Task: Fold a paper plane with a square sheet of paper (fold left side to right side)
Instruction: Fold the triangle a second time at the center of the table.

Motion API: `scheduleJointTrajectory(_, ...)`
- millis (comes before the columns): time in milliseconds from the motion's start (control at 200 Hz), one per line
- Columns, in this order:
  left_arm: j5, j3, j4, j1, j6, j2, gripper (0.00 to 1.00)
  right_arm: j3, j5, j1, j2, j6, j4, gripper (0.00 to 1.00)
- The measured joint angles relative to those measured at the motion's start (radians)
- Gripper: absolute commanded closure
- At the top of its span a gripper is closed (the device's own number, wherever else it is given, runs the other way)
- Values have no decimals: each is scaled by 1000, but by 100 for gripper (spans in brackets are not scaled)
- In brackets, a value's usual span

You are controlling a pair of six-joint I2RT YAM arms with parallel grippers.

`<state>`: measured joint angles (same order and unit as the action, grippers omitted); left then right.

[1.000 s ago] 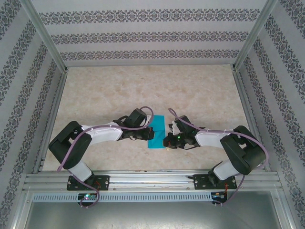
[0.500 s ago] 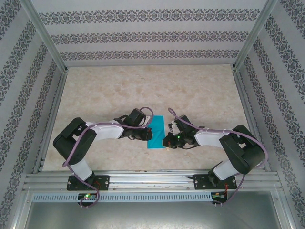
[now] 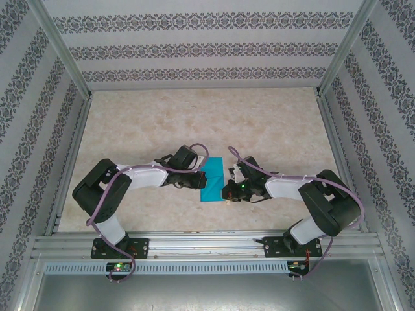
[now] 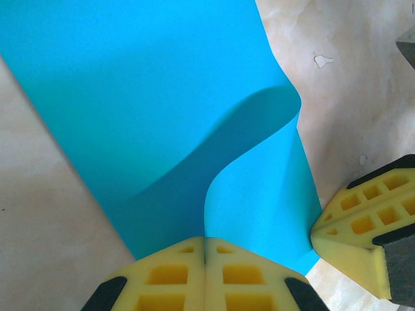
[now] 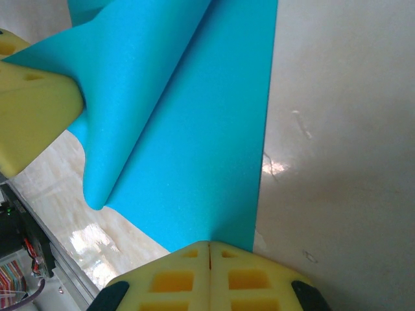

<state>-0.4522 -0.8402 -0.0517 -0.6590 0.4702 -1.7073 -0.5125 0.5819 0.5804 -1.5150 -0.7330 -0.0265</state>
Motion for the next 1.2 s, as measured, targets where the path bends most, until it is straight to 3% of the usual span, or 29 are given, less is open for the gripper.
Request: scheduleJointTrajectory(1199, 31, -21, -16, 0, -34, -31, 100, -5, 1, 0, -4, 3, 7, 100)
